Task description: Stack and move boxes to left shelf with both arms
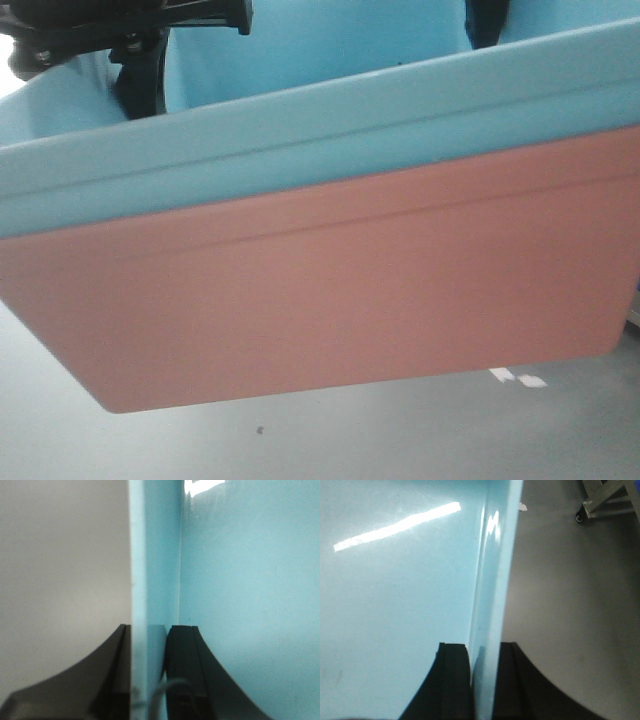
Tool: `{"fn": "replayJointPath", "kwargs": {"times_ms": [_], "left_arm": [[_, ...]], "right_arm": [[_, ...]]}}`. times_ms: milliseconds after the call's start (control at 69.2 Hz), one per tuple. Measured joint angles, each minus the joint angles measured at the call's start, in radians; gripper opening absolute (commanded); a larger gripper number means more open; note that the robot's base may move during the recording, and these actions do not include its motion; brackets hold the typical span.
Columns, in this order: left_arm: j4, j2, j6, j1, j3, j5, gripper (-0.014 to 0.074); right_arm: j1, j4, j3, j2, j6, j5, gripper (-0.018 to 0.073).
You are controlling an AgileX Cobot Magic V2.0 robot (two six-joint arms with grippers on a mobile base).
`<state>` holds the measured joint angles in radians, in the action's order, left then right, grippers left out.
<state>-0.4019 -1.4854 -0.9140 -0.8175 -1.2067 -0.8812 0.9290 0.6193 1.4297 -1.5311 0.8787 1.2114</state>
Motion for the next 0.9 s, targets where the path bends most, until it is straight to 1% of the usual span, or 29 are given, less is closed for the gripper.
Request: {"fn": "replayJointPath", "kwargs": {"times_ms": [896], "left_arm": [[0.0, 0.0, 0.0, 0.0, 0.0, 0.0, -0.001]], "right_arm": [[0.0, 0.0, 0.0, 0.0, 0.0, 0.0, 0.0053]]}}
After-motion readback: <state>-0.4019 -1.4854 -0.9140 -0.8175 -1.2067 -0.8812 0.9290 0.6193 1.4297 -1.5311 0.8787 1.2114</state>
